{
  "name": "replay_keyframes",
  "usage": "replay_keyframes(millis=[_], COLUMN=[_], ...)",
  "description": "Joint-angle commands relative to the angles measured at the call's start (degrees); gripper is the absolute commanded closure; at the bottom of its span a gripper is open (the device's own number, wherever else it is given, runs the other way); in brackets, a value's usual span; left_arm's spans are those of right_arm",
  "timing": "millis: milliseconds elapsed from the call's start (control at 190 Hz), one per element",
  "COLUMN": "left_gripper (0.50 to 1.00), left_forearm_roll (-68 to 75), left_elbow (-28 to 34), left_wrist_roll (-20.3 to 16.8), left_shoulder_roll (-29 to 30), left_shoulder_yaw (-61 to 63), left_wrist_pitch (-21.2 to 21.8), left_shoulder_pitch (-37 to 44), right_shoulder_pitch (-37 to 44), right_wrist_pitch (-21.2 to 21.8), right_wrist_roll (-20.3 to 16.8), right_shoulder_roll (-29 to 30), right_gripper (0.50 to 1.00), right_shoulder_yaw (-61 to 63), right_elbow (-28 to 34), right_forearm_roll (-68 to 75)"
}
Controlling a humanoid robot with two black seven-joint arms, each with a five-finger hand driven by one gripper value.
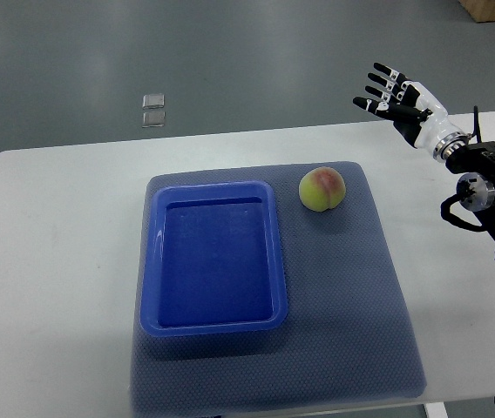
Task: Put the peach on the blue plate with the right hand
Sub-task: 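Reach the open right hand forward and down toward the peach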
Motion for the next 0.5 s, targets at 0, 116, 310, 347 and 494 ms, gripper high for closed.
replay_keyframes(millis=[0, 116, 310, 347, 494], left_gripper=[0.500, 0.500, 0.500, 0.500, 0.500], left_forearm_roll=[0.0, 0.0, 0.0, 0.0, 0.0], left_elbow=[0.0, 0.0, 0.0, 0.0, 0.0], left_wrist_roll=[0.0, 0.0, 0.0, 0.0, 0.0], left_shoulder_roll=[0.0, 0.0, 0.0, 0.0, 0.0], left_shoulder_yaw=[0.0, 0.0, 0.0, 0.0, 0.1], left_wrist_pitch=[0.0, 0.0, 0.0, 0.0, 0.0], left_shoulder_pitch=[0.0, 0.0, 0.0, 0.0, 0.0], right_shoulder_pitch=[0.7, 2.4, 4.5, 4.9, 8.1], right_wrist_pitch=[2.4, 4.5, 7.3, 7.3, 7.0], right_wrist_roll=[1.5, 2.9, 6.0, 7.5, 10.2], right_shoulder_roll=[-0.2, -1.1, -2.1, -3.3, -4.4], right_gripper=[0.568, 0.568, 0.568, 0.568, 0.568], right_shoulder_yaw=[0.1, -0.1, -3.0, -5.7, -15.2], right_elbow=[0.3, 0.4, 2.6, 4.0, 7.3], right_forearm_roll=[-8.0, -17.4, -32.3, -36.8, -44.9])
